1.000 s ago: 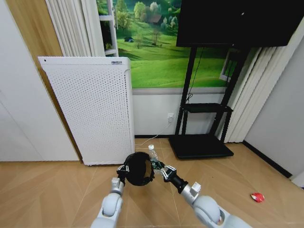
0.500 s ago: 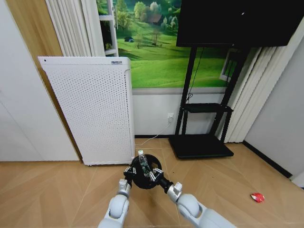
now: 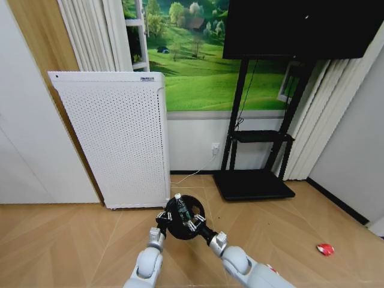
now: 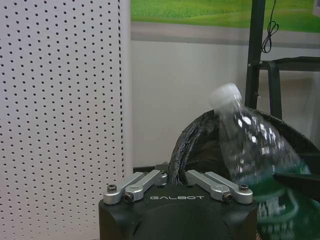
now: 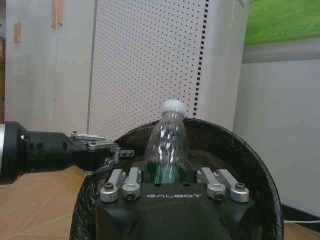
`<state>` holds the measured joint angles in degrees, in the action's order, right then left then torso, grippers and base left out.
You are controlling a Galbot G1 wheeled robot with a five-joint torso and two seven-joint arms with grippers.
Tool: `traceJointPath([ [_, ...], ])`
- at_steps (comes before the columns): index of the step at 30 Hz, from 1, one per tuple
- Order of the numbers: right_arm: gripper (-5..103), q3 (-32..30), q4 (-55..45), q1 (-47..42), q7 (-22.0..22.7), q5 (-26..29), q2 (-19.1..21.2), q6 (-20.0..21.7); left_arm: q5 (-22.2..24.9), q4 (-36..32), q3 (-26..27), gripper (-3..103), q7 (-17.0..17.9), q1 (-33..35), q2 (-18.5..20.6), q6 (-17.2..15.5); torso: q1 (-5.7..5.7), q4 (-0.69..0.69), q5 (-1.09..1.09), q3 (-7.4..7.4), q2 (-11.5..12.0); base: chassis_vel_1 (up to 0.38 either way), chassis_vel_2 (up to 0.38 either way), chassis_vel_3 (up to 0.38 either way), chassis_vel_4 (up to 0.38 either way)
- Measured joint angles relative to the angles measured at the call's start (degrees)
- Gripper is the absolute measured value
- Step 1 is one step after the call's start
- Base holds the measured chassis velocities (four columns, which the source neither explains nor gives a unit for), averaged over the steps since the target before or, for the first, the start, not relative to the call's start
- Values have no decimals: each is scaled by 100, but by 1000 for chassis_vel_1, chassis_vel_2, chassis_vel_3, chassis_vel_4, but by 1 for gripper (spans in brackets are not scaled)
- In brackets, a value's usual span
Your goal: Pick up the trash bin and place the garbage on the floor into it.
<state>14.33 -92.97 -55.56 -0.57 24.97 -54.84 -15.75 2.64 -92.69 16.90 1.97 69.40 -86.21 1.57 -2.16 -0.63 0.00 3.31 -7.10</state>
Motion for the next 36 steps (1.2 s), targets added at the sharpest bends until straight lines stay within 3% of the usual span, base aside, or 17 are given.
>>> traceJointPath([
  [13, 95, -114, -38, -6, 120, 3, 69, 10, 1, -44, -16, 5, -10, 11, 0, 0, 0, 0, 0, 0, 0, 0, 0, 0, 0],
  [22, 100, -724, -144, -196, 364, 277, 225, 417, 24, -217, 201, 5, -35, 138, 157, 0, 0, 0, 0, 0, 0, 0, 0, 0, 0],
  [24, 100, -1111, -217, -337, 462, 388, 260, 577, 64, -343, 346, 5, -42, 228, 248, 1, 0, 0, 0, 0, 0, 0, 0, 0, 0],
  [32, 100, -2225, -505, -741, 1430, 830, 145, 1410, 164, -926, 962, 5, -40, 649, 456, 2, 0, 1, 1, 0, 0, 0, 0, 0, 0],
  [36, 100, -2395, -451, -767, 1708, 856, 119, 1609, 168, -1254, 1316, 5, -42, 928, 457, 14, 0, 0, 0, 0, 0, 0, 0, 0, 0],
])
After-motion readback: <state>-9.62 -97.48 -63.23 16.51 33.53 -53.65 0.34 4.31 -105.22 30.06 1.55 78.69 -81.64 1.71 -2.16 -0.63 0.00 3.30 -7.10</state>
